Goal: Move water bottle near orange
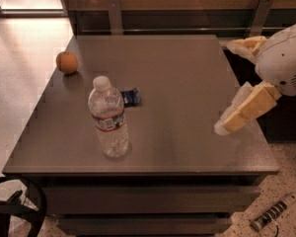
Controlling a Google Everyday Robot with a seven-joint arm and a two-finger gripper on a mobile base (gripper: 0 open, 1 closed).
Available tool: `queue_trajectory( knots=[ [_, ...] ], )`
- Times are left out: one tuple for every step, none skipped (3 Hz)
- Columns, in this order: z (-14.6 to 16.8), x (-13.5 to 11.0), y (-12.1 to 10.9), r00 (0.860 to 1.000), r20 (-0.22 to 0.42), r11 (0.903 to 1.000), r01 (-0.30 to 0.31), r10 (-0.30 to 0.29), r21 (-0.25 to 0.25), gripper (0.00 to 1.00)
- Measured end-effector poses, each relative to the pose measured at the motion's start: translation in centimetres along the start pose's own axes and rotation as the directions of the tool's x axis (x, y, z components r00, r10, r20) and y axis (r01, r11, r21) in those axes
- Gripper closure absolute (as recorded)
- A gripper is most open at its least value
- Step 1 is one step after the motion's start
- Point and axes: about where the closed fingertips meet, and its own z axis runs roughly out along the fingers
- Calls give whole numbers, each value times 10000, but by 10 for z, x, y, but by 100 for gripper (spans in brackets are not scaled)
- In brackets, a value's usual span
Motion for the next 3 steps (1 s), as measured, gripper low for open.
queue_trajectory(
  knots=[
    [27, -25, 11, 9817, 1894, 9969, -35, 183, -781, 0],
    [45, -40, 22, 9559, 2886, 9900, -139, 544, -1407, 0],
    [47, -46, 25, 9502, 3061, 9884, -125, 589, -1512, 0]
  ],
)
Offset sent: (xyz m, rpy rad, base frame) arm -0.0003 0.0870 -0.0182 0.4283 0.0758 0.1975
